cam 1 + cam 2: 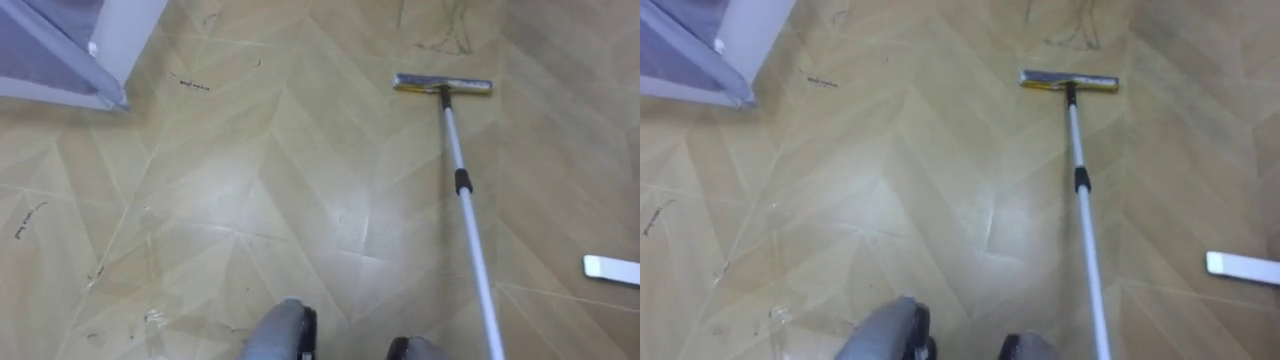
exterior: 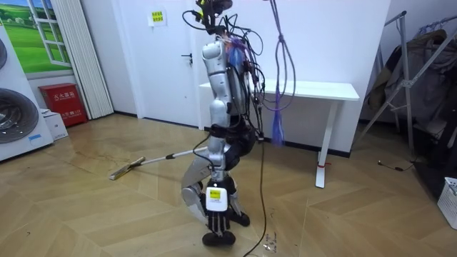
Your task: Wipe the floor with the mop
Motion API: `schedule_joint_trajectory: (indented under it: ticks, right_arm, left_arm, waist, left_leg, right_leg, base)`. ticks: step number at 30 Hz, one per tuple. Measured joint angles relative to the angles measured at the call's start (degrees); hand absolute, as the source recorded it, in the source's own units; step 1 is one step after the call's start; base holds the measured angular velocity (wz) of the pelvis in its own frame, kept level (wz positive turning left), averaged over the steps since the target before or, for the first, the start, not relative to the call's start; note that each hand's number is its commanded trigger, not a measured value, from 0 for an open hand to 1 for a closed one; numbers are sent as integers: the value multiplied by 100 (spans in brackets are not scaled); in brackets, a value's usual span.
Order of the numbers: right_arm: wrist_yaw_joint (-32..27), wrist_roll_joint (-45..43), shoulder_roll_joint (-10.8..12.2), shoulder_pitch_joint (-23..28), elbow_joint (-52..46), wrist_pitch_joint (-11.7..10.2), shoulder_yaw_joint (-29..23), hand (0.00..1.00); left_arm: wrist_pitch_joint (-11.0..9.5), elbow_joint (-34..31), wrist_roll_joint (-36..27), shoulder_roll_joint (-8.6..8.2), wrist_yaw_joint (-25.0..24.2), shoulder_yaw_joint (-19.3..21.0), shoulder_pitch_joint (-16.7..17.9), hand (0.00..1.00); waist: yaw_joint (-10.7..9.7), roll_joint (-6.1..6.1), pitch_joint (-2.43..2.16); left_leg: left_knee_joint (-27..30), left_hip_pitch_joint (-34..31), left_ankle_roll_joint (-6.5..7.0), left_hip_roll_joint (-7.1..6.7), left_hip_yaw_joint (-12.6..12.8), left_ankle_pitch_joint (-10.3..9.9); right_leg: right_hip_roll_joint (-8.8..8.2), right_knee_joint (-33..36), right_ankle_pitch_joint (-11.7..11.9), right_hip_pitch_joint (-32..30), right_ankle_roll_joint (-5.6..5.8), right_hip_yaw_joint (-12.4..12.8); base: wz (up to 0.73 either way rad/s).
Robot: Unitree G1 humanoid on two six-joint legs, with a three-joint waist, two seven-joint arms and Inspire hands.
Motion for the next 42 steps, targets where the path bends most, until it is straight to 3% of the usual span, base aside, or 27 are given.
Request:
schedule_joint_trajectory:
  ticks: [2,4,6,7,9,11,13,15,17,20,22,23,25,26,28,29,30,31,32,33,35,36,37,38,39,40,42]
  right_arm:
    - [157,189,-93,-167,44,-96,126,100]
    - [303,461,-162,-191,46,-122,213,100]
    - [368,791,-220,6,9,-161,211,100]
    - [375,871,-206,72,9,-186,211,100]
    - [383,1043,-217,460,26,-326,219,100]
    - [382,1054,-305,841,112,-369,236,100]
    - [371,956,-446,1275,177,-373,326,100]
    - [300,929,-451,1753,175,-335,397,100]
    - [293,940,-332,1940,168,-325,413,100]
    - [182,881,-152,1964,129,-311,441,100]
    - [159,870,-56,1962,127,-238,433,100]
    - [148,865,-39,1959,124,-138,425,100]
    - [115,775,-52,1846,66,7,333,100]
    - [113,625,-87,1662,44,122,219,100]
    - [38,441,-174,1194,132,248,99,100]
    - [-30,421,-245,853,183,292,88,100]
    - [-62,440,-325,534,173,295,163,100]
    - [-72,487,-356,390,144,276,230,100]
    - [-67,622,-419,187,116,188,301,100]
    - [-12,839,-494,-26,89,75,391,100]
    - [89,1093,-545,-211,17,-29,436,100]
    - [151,1195,-525,-203,-50,-65,437,100]
    - [188,1247,-498,-184,-71,-63,437,100]
    - [262,1344,-477,-43,-124,-65,447,100]
    - [306,1424,-459,198,-190,-68,462,100]
    - [311,1438,-432,334,-201,-73,458,100]
    - [370,1423,-473,811,46,-106,455,100]
  left_arm:
    - [-43,-65,-71,79,0,-60,20,0]
    - [-48,-152,-42,133,-13,-76,80,0]
    - [-40,-298,-5,137,-49,-125,91,0]
    - [-40,-351,-3,134,-72,-125,117,0]
    - [8,-356,233,67,-192,-118,153,0]
    - [7,-359,280,23,-196,-126,180,0]
    - [-8,-366,388,17,-180,-106,174,0]
    - [-53,-474,499,48,-74,-98,181,0]
    - [-127,-604,498,73,1,-86,210,0]
    - [-215,-758,463,53,56,-159,207,0]
    - [-212,-819,452,40,74,-187,213,0]
    - [-195,-797,426,31,81,-243,231,0]
    - [-145,-798,397,25,78,-272,326,0]
    - [-105,-775,370,39,78,-273,362,0]
    - [-21,-791,281,73,85,-270,351,0]
    - [-6,-840,148,124,99,-284,347,0]
    - [5,-920,-27,190,132,-352,367,0]
    - [13,-962,-82,221,163,-404,376,0]
    - [16,-1030,-77,244,210,-432,378,0]
    - [11,-1095,-74,254,211,-436,377,0]
    - [16,-1175,-47,257,193,-457,427,0]
    - [25,-1209,-45,257,170,-462,542,0]
    - [24,-1235,-45,263,154,-463,621,0]
    - [29,-1245,-4,259,70,-466,683,0]
    - [43,-1230,1,273,-41,-468,736,0]
    - [49,-1219,5,282,-86,-457,746,0]
    - [57,-1194,109,195,-211,-427,715,0]
  waist:
    - [94,-39,-29]
    - [61,-144,11]
    - [32,-134,27]
    - [32,-126,24]
    - [31,29,-8]
    - [-24,148,-67]
    - [-161,265,-102]
    - [-255,391,-150]
    - [-274,415,-146]
    - [-455,495,-109]
    - [-473,482,-105]
    - [-483,492,-100]
    - [-393,479,-95]
    - [-359,472,-93]
    - [-352,441,-74]
    - [-288,376,-32]
    - [-191,283,-19]
    - [-144,242,-21]
    - [-70,136,3]
    - [13,66,11]
    - [183,-2,29]
    - [245,-65,53]
    - [236,-75,47]
    - [225,-45,30]
    - [218,45,-14]
    - [189,30,-26]
    - [-55,95,-53]
  left_leg:
    - [56,-78,-58,22,9,104]
    - [-171,-32,96,25,120,-154]
    - [-1143,62,183,30,264,-628]
    - [-1399,84,197,32,274,-677]
    - [-2225,162,411,36,334,-755]
    - [-2385,357,657,-95,450,-887]
    - [-2454,499,874,-296,531,-996]
    - [-2443,700,996,-364,594,-1240]
    - [-2485,867,1024,-341,548,-1396]
    - [-2682,1056,1016,-348,505,-1494]
    - [-2812,1245,971,-345,500,-1574]
    - [-2837,1408,929,-326,472,-1684]
    - [-2841,1657,788,-241,422,-1844]
    - [-2779,1771,689,-223,330,-1933]
    - [-2142,1640,555,-153,320,-1882]
    - [-1368,1374,255,-41,338,-1597]
    - [-561,1034,135,50,331,-1115]
    - [-215,867,99,55,323,-803]
    - [308,541,17,38,309,-131]
    - [588,220,28,45,312,-30]
    - [293,-146,196,83,323,-191]
    - [-465,-174,216,70,347,-360]
    - [-972,-140,244,73,364,-386]
    - [-2056,-40,247,81,371,-369]
    - [-2807,33,443,107,434,-173]
    - [-2863,90,570,94,499,-195]
    - [-2920,392,917,-203,561,-474]
  right_leg:
    - [49,18,-37,4,16,26]
    - [46,-12,-18,9,-28,29]
    - [51,-117,-1,15,11,19]
    - [52,-181,5,27,30,15]
    - [34,-521,31,186,194,-36]
    - [-71,-705,73,348,334,56]
    - [-138,-300,296,233,470,406]
    - [-94,615,1203,-273,568,828]
    - [80,779,1433,-628,638,1059]
    - [252,-227,1417,-1193,667,1085]
    - [360,-1329,1558,-1286,608,1109]
    - [402,-1702,1853,-1254,546,1076]
    - [521,-1758,1908,-983,480,996]
    - [528,-1681,1840,-887,357,909]
    - [574,-1457,1617,-810,214,860]
    - [610,-1181,1390,-779,154,870]
    - [665,-913,1160,-751,93,902]
    - [672,-800,1057,-740,74,911]
    - [681,-638,892,-702,28,945]
    - [694,-530,756,-663,9,959]
    - [695,-505,617,-525,32,955]
    - [695,-595,517,-314,65,952]
    - [691,-651,463,-202,89,952]
    - [687,-812,361,47,151,909]
    - [658,-986,256,298,214,845]
    - [613,-1072,204,417,272,843]
    - [409,-1208,127,774,434,916]
  base:
    - [12]
    - [44]
    - [55]
    - [25]
    - [6]
    - [13]
    - [29]
    - [-4]
    - [-45]
    - [-21]
    - [-4]
    - [0]
    - [-15]
    - [-16]
    - [-4]
    - [-13]
    - [-16]
    - [-11]
    - [7]
    - [11]
    - [0]
    - [-6]
    - [0]
    - [9]
    - [13]
    - [39]
    - [52]
